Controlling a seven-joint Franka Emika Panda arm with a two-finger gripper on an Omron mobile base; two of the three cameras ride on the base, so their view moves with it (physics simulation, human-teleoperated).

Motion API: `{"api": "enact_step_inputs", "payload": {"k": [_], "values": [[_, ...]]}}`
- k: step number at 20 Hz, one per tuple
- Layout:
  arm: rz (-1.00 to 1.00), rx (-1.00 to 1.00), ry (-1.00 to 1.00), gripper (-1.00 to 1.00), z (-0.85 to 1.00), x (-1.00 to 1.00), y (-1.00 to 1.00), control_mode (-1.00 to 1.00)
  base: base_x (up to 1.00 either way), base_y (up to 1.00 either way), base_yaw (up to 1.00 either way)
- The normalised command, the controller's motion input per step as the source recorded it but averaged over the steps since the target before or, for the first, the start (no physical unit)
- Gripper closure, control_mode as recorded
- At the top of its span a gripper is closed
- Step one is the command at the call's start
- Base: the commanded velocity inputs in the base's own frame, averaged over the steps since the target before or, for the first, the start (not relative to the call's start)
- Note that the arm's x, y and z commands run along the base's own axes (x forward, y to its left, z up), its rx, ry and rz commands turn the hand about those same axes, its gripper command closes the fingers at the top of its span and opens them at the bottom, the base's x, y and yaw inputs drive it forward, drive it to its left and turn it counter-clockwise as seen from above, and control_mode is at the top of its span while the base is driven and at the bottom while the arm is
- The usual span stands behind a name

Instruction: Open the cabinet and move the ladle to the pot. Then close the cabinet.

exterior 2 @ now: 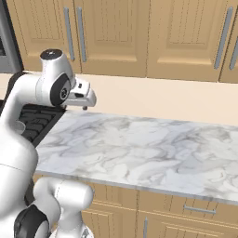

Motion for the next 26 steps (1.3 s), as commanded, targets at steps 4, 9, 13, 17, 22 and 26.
{"api": "enact_step_inputs", "payload": {"k": [4,9,13,17,22,26], "values": [[0.00,0.00,-0.27,-1.00,0.32,-0.46,0.07,-1.00,0.00,0.00,0.00],[0.00,0.00,-0.19,-1.00,0.41,-0.31,0.22,-1.00,0.00,0.00,0.00],[0.00,0.00,-0.20,-1.00,0.44,-0.22,0.27,-1.00,0.00,0.00,0.00],[0.00,0.00,-0.19,-1.00,0.47,-0.14,0.27,-1.00,0.00,0.00,0.00],[0.00,0.00,-0.15,-1.00,0.46,-0.02,0.24,-1.00,0.00,0.00,0.00],[0.00,0.00,-0.09,-1.00,0.43,0.00,0.19,-1.00,0.00,0.00,0.00]]}}
